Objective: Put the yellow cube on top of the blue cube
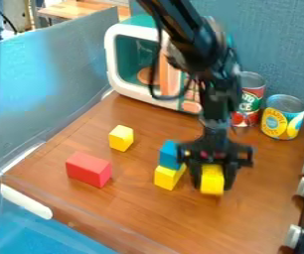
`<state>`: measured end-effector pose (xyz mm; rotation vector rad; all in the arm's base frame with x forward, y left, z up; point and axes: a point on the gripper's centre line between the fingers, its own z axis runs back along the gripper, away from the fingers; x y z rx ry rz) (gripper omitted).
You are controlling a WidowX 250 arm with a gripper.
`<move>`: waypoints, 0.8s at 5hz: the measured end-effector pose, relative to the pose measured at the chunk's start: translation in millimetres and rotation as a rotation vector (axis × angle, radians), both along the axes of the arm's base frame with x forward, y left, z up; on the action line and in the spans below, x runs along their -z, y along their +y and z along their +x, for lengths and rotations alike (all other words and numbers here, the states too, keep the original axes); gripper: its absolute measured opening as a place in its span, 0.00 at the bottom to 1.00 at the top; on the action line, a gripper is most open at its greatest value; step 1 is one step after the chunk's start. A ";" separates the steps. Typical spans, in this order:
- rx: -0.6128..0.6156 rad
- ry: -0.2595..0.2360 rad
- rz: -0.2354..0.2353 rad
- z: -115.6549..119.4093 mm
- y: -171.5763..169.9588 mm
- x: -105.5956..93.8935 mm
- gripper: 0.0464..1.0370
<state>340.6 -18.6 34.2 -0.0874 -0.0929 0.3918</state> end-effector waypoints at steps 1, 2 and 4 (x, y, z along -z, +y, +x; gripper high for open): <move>0.110 -0.069 -0.070 -2.6 12.4 -37.5 0.56; 0.199 -0.102 -0.086 -4.5 24.5 -64.1 0.56; 0.237 -0.028 -0.009 4.1 49.2 -66.9 0.56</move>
